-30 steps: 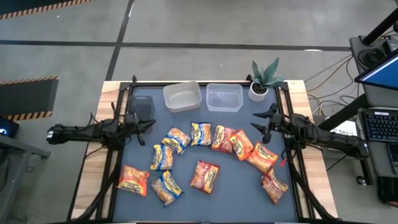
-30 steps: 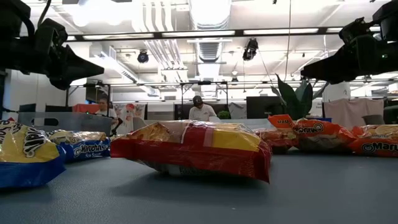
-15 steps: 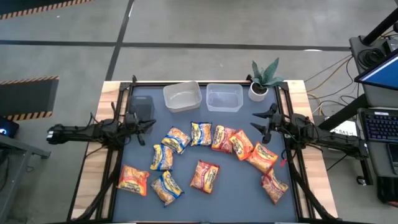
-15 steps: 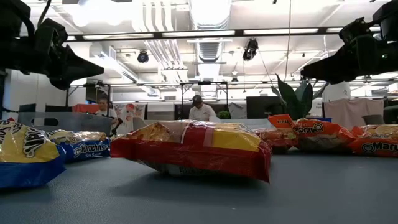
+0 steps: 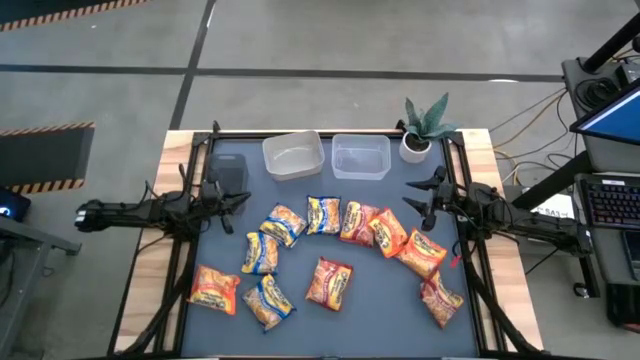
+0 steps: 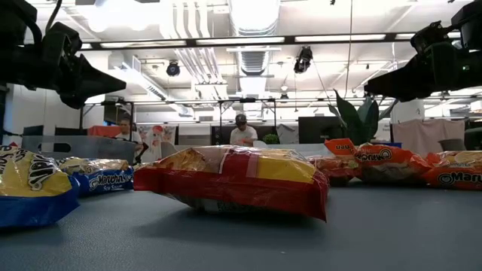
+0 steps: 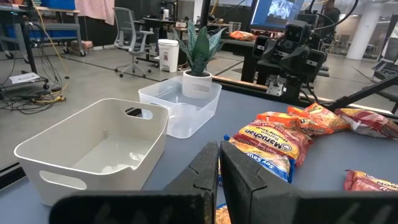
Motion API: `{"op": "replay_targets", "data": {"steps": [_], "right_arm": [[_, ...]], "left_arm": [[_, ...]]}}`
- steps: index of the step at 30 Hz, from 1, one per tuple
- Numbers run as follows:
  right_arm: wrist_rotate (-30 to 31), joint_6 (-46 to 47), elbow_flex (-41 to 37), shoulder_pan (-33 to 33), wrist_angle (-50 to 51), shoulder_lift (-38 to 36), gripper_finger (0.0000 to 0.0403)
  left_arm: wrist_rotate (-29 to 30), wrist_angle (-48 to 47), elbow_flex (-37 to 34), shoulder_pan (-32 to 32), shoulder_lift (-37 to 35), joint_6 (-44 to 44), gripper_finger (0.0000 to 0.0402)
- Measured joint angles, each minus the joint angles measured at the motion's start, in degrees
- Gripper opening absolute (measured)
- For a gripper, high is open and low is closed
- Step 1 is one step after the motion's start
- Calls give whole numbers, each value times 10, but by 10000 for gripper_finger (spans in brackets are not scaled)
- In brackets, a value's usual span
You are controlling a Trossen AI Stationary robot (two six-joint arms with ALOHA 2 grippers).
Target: Sort Maruchan noodles
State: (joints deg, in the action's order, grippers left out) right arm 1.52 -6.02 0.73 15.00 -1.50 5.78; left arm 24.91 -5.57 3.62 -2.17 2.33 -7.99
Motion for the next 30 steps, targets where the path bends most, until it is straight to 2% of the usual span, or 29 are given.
{"op": "replay_targets", "data": {"steps": [19, 21, 22, 23, 25, 27, 28, 30], "right_arm": [[0, 0, 0, 0, 0, 0, 210], [0, 0, 0, 0, -1, 0, 210], [0, 1, 0, 0, -3, 0, 210], [-3, 14, 0, 0, -5, 0, 210], [-16, 130, 0, 0, -5, 0, 210], [-14, 275, 0, 0, -10, 0, 210], [-2, 314, 0, 0, -19, 0, 210], [53, 328, 0, 0, -56, 0, 210]], "left_arm": [[0, 0, 0, 0, 0, 0, 0], [0, 7, 0, 0, 0, -19, 0], [0, 22, -1, 0, 0, -55, 0], [0, 43, -1, 0, 0, -113, 0], [2, 85, 0, 0, 0, -256, 0], [12, 109, 0, 0, 0, -289, 0], [14, 118, 0, 1, 0, -291, 0], [15, 128, 0, 1, 0, -283, 0]]}}
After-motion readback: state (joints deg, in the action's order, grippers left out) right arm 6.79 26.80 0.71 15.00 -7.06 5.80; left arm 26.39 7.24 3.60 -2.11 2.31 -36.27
